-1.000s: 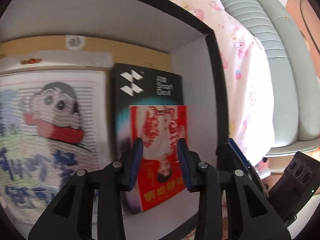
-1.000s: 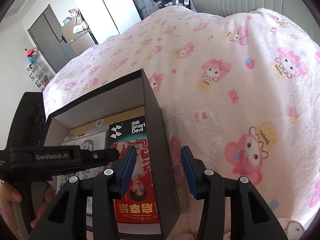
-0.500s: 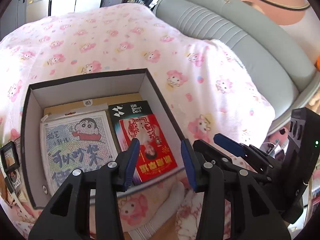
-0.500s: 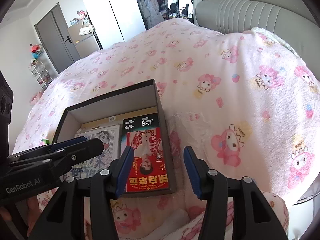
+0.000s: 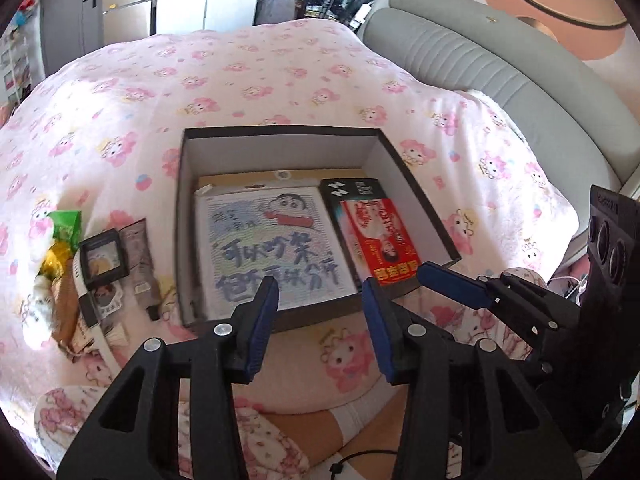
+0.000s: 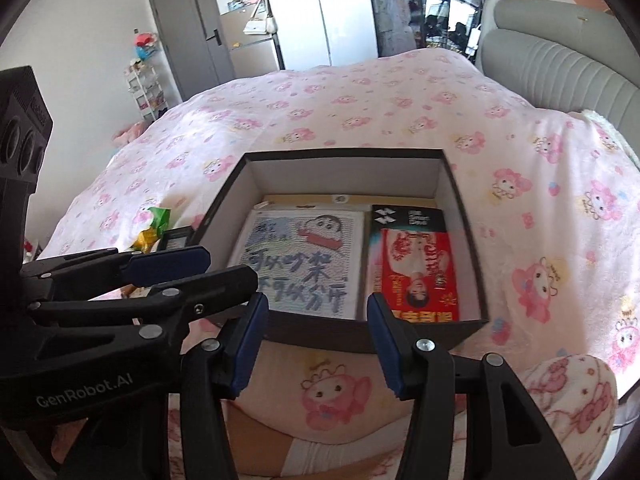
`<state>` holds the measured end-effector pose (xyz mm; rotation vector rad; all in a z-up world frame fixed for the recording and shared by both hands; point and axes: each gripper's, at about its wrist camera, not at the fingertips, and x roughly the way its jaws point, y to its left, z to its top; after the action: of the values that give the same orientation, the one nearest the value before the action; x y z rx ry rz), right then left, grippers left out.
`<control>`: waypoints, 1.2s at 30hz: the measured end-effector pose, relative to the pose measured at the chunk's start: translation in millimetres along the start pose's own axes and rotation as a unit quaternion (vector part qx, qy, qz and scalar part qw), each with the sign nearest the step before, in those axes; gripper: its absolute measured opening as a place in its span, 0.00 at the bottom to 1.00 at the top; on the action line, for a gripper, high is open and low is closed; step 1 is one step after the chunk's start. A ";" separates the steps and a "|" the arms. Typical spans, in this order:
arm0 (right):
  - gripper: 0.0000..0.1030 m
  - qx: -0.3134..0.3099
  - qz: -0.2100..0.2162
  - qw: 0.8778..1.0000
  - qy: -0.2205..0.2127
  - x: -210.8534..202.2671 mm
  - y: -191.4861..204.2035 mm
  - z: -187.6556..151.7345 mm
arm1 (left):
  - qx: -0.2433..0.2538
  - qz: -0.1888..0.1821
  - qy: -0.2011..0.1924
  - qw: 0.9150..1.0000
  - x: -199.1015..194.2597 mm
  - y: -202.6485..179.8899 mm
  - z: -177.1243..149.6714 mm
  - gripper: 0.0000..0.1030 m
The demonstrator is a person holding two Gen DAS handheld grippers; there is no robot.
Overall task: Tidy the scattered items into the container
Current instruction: 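Open the left gripper and withdraw it from the box, then move the left gripper to the white plush toy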
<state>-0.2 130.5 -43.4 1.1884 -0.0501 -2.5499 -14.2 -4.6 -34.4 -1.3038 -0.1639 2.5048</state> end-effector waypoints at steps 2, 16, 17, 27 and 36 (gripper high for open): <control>0.46 -0.016 0.026 1.000 0.009 9.4 21.1 3.0 | -0.022 0.008 -0.009 1.000 -13.5 26.1 -7.8 0.42; 0.46 -0.141 0.159 0.973 0.095 111.8 206.2 17.7 | -0.251 0.120 -0.015 0.960 -54.8 259.5 -74.2 0.44; 0.46 -0.144 0.161 0.971 0.104 122.1 215.2 19.4 | -0.261 0.124 -0.011 0.957 -50.2 273.6 -77.8 0.44; 0.46 -0.149 0.167 0.957 0.183 211.7 259.4 24.4 | -0.354 0.085 0.038 0.930 19.5 383.7 -94.2 0.57; 0.47 -0.203 0.217 0.928 0.225 276.4 315.7 30.1 | -0.429 -0.052 0.025 0.901 55.5 419.8 -103.8 0.52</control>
<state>-100.9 -256.1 -175.2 1.3721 0.2776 -1.7545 -52.1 -387.7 -239.2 -1.5665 -1.4111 2.3500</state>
